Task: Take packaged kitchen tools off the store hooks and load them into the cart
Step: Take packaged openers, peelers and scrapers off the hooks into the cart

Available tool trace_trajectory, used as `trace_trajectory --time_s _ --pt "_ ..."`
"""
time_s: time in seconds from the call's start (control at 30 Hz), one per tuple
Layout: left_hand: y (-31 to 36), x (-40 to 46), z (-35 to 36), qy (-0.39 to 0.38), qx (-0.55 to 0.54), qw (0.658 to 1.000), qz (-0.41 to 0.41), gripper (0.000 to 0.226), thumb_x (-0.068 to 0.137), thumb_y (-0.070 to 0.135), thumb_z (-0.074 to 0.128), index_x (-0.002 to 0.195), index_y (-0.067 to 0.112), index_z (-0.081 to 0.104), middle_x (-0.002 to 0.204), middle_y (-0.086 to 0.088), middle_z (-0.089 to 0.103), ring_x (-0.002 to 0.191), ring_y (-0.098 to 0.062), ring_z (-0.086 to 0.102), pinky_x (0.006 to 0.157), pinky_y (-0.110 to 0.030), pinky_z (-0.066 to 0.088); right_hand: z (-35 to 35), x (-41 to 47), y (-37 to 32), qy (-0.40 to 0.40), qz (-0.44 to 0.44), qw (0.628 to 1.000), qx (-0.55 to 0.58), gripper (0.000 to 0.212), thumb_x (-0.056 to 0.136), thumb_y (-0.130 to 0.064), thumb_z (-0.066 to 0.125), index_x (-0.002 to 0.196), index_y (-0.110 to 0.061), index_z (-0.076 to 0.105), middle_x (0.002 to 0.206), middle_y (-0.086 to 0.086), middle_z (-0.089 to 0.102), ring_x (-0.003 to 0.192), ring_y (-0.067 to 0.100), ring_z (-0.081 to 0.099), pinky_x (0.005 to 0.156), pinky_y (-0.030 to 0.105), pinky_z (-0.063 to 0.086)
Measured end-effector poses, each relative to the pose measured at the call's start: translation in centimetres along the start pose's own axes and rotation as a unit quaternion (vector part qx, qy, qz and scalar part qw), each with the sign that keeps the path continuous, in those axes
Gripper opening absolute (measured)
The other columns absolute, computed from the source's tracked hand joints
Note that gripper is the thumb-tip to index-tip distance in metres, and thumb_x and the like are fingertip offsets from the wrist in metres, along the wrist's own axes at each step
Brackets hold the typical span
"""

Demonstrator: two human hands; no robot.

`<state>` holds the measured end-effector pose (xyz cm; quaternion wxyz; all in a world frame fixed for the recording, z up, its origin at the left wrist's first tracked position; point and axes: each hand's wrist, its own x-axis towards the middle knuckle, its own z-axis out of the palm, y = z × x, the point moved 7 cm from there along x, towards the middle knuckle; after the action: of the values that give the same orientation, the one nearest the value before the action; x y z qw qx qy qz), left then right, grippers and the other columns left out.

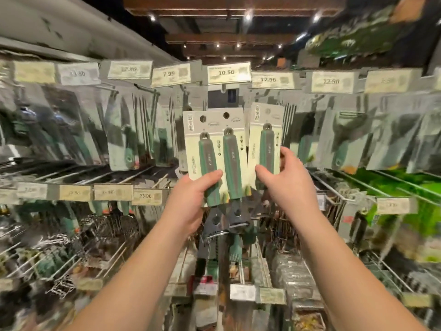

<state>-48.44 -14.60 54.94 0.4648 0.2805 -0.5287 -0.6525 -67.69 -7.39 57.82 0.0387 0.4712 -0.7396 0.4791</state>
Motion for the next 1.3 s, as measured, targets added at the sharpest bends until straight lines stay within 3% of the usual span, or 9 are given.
trace_trajectory --time_s 0.1,0.23,0.47,0.6,0.73,0.87,0.97,1.17,1.3 --pt "0.6 0.6 -0.9 0.008 -0.001 1.0 0.006 0.016 0.089 0.015 0.071 0.102 0.006 0.067 0.074 0.009 0.073 0.069 -0.003 0.069 0.083 -0.027 0.054 -0.8 0.8 0.2 0.023 0.019 1.0 -0.008 0.08 0.089 -0.05 0.061 0.155 -0.018 0.03 0.153 0.002 0.044 0.132 0.023 0.05 0.102 0.044 0.049" --pt "0.8 0.5 -1.6 0.012 -0.019 1.0 0.005 0.02 0.092 0.01 0.067 0.11 0.002 0.065 0.07 0.01 0.074 0.063 0.0 0.07 0.054 -0.014 0.053 -1.4 1.4 0.2 0.046 0.024 0.998 -0.026 0.08 0.087 -0.051 0.061 0.154 -0.02 0.031 0.151 0.003 0.046 0.122 0.025 0.059 0.091 0.043 0.054" --pt "1.1 0.2 -1.9 0.0 -0.038 0.999 -0.011 0.023 0.091 0.011 0.068 0.113 0.005 0.065 0.07 0.012 0.074 0.07 -0.003 0.068 0.083 -0.027 0.054 -1.6 2.9 -1.2 0.076 -0.001 0.996 -0.042 0.079 0.087 -0.05 0.06 0.154 -0.018 0.032 0.148 0.001 0.048 0.113 0.021 0.062 0.08 0.038 0.056" --pt "1.4 0.1 -1.9 -0.004 -0.048 0.999 -0.008 0.023 0.09 0.012 0.069 0.112 0.005 0.066 0.071 0.011 0.073 0.073 -0.004 0.068 0.079 -0.024 0.052 -1.5 3.7 -1.6 0.076 0.0 0.996 -0.046 0.075 0.09 -0.045 0.06 0.154 -0.016 0.033 0.147 0.004 0.047 0.117 0.022 0.058 0.076 0.031 0.045" --pt "1.5 0.1 -1.9 -0.003 -0.055 0.998 -0.014 0.02 0.087 0.014 0.072 0.104 0.005 0.068 0.071 0.009 0.072 0.082 -0.01 0.064 0.1 -0.036 0.047 -0.9 4.3 -1.4 0.071 -0.002 0.996 -0.054 0.069 0.087 -0.048 0.059 0.147 -0.018 0.043 0.136 0.001 0.054 0.098 0.02 0.06 0.069 0.032 0.045" --pt "1.5 0.2 -1.8 -0.002 -0.058 0.998 -0.024 0.034 0.083 0.017 0.075 0.112 0.002 0.065 0.075 0.007 0.069 0.081 -0.011 0.062 0.117 -0.054 0.031 -0.5 4.9 -1.5 0.069 0.0 0.996 -0.063 0.069 0.085 -0.05 0.058 0.145 -0.02 0.045 0.133 0.001 0.055 0.102 0.022 0.063 0.067 0.034 0.05" --pt "1.7 0.2 -1.7 0.002 -0.063 0.998 -0.024 0.036 0.085 0.015 0.074 0.117 0.001 0.064 0.078 0.004 0.067 0.079 -0.011 0.061 0.11 -0.049 0.036 -0.4 5.4 -1.8 0.068 0.001 0.996 -0.06 0.067 0.085 -0.05 0.058 0.143 -0.02 0.047 0.133 0.0 0.055 0.096 0.022 0.064 0.063 0.034 0.05" --pt "2.1 0.0 -1.5 0.011 -0.064 0.998 -0.021 0.015 0.086 0.013 0.073 0.099 0.007 0.068 0.072 0.006 0.067 0.074 -0.01 0.061 0.087 -0.034 0.046 -0.4 5.9 -1.2 0.078 -0.001 0.996 -0.042 0.048 0.082 -0.048 0.057 0.123 -0.025 0.056 0.11 -0.002 0.06 0.079 0.017 0.061 0.053 0.029 0.044" --pt "2.4 -0.2 -1.6 0.017 -0.048 0.999 -0.015 0.011 0.088 0.014 0.072 0.098 0.011 0.068 0.072 0.007 0.067 0.071 -0.006 0.061 0.072 -0.028 0.048 -0.3 6.5 -0.6 0.08 -0.002 0.996 -0.046 0.062 0.082 -0.048 0.056 0.139 -0.023 0.05 0.121 0.001 0.059 0.087 0.018 0.061 0.053 0.028 0.041"
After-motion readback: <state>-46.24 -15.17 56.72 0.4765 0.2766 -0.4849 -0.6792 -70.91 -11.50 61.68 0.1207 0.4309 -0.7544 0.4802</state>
